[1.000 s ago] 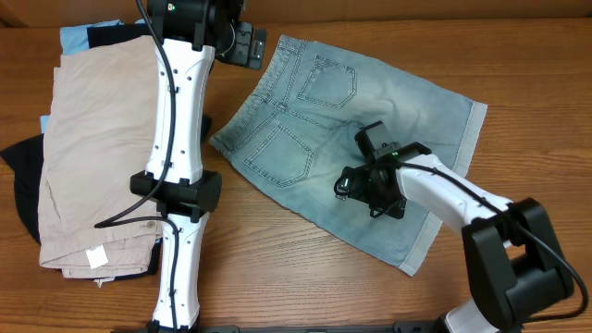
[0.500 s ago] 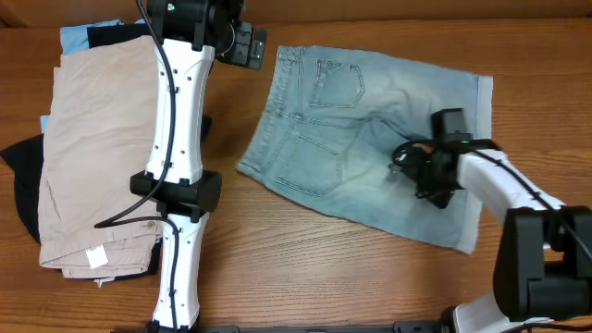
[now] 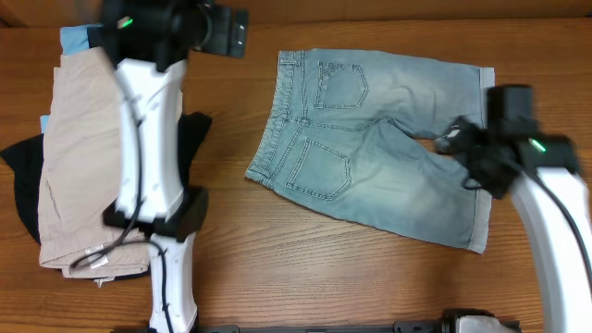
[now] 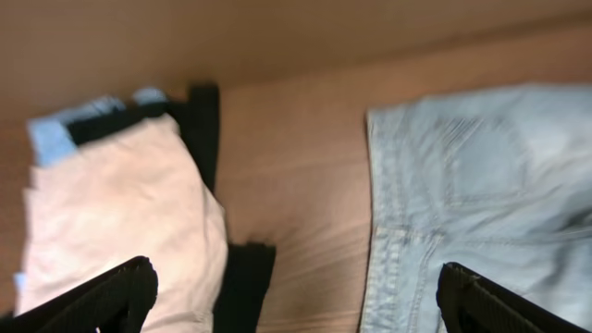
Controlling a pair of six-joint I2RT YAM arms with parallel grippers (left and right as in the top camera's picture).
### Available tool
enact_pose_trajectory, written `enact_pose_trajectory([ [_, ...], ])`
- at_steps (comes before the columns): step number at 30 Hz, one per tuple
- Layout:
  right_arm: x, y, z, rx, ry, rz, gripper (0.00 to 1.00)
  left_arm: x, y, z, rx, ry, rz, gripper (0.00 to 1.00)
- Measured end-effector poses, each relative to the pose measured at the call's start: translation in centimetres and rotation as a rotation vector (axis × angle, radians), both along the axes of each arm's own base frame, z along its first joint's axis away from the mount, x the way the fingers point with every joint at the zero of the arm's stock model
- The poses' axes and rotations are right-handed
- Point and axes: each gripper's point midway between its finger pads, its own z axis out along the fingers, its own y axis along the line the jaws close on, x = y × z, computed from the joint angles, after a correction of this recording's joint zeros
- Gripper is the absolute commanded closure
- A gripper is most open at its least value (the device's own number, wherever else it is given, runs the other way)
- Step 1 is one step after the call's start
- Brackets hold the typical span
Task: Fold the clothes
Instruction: 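Grasp the waistband corner with the left gripper and the leg hem with the right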
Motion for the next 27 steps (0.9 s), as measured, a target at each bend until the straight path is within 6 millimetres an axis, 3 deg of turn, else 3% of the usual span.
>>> enact_pose_trajectory([
  [4, -5.0, -1.2, 6.5, -0.051, -0.202, -0.081, 0.00, -4.0, 0.1, 5.3, -0.043, -0.102, -0.003, 0.00],
  [6, -7.2, -1.5, 8.4, -0.061, -0.276, -0.103, 0.00, -5.4, 0.0, 5.7, -0.055, -0.084, -0.002, 0.00],
  [8, -9.4, -1.6, 9.9, -0.067, -0.352, -0.120, 0.00, -6.3, -0.1, 4.4, -0.056, -0.018, 0.009, 0.00],
  [12, -12.8, -2.1, 11.1, -0.086, -0.421, -0.147, 0.00, -7.2, 0.1, -1.2, -0.047, 0.194, 0.080, 0.00],
  [17, -16.2, -3.6, 9.7, -0.152, -0.338, -0.232, 0.00, -7.9, 0.4, -10.1, 0.009, 0.419, 0.245, 0.00],
  [20, -16.4, -4.2, 8.6, -0.177, -0.260, -0.265, 0.00, -7.9, -0.8, -14.4, 0.016, 0.459, 0.310, 0.03],
  [24, -15.0, -4.5, 7.0, -0.194, -0.136, -0.285, 0.00, -7.8, -2.4, -19.3, -0.032, 0.464, 0.418, 0.10],
  [27, -13.5, -4.4, 5.5, -0.194, -0.034, -0.277, 0.00, -8.6, -2.0, -22.8, -0.088, 0.489, 0.576, 0.10],
])
